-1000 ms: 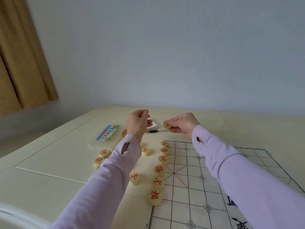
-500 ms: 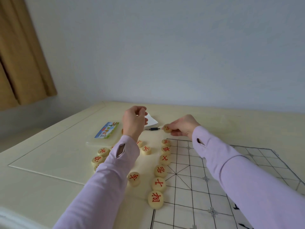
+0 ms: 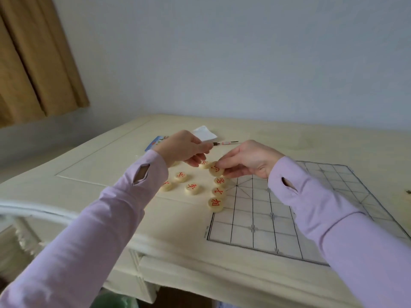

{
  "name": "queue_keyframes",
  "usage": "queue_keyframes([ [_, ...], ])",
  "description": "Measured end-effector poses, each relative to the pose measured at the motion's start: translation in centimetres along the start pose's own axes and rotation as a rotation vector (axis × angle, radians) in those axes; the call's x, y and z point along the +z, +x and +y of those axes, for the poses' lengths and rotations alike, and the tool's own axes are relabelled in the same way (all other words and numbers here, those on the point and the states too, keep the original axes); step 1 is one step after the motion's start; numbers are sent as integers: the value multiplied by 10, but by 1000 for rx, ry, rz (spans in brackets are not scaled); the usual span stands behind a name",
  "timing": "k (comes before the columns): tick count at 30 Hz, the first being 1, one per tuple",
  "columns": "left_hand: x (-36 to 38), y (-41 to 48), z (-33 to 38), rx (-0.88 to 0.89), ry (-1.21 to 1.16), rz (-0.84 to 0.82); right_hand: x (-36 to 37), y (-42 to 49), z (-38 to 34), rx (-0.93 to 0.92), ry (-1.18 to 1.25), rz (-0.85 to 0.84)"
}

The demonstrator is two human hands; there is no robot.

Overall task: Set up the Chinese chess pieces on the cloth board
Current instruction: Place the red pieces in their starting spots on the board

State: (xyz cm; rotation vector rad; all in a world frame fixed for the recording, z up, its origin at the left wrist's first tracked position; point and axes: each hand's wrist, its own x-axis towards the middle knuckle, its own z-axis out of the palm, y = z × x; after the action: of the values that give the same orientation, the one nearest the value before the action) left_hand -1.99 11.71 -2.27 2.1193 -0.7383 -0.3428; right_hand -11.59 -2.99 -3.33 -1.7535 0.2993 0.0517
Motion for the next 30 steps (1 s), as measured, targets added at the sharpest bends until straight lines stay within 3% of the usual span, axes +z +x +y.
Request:
queue_keyframes([
  [6, 14, -33, -16, -48, 3, -66, 23, -44, 15, 107, -91, -124],
  [30, 7, -61, -50, -43, -51, 8, 51, -59, 34, 43, -338, 146],
])
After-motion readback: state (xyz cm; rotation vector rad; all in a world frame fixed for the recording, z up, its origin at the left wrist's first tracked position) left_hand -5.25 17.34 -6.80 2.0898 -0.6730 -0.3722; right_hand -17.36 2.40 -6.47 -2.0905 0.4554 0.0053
